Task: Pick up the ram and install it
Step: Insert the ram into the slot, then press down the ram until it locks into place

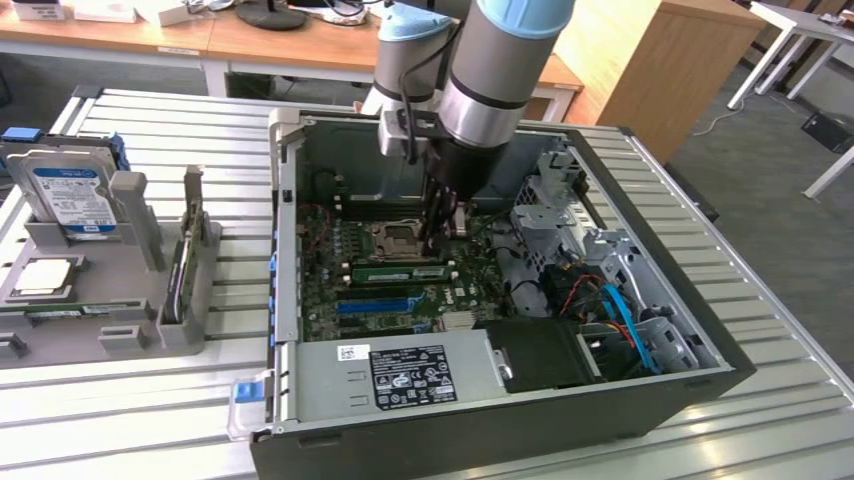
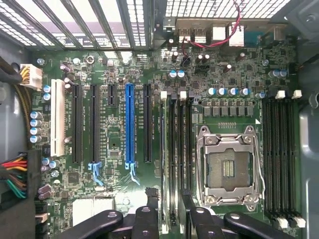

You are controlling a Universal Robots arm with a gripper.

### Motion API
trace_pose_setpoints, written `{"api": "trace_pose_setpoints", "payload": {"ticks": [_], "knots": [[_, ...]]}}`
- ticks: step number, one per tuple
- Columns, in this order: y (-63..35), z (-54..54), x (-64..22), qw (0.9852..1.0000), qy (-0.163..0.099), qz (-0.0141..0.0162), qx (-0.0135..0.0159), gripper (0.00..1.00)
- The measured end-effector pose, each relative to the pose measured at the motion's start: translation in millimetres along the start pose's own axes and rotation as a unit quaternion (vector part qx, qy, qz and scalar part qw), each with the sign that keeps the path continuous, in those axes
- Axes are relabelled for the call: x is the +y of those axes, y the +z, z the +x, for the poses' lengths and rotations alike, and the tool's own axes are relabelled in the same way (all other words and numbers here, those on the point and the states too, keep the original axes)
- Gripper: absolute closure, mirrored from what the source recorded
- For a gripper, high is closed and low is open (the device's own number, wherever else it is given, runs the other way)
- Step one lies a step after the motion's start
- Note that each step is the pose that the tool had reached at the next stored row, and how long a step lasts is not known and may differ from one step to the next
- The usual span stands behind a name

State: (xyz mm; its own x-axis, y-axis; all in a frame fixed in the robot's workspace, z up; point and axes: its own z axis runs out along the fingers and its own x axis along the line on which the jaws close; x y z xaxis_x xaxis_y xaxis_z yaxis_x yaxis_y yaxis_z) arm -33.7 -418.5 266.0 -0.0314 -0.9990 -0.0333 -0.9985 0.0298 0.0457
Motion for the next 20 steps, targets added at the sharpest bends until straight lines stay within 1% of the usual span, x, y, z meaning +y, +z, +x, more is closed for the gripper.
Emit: {"api": "trace_pose_setpoints", "payload": {"ticks": [6, 11, 20], "knots": [[-1.4, -0.1, 0.0, 1.0000, 0.000, 0.0000, 0.0000, 0.69], [-1.5, 0.0, 0.1, 0.9999, -0.012, -0.0004, 0.0006, 0.69], [-1.4, -0.1, 0.1, 0.9999, -0.012, -0.0004, 0.0005, 0.69]]}}
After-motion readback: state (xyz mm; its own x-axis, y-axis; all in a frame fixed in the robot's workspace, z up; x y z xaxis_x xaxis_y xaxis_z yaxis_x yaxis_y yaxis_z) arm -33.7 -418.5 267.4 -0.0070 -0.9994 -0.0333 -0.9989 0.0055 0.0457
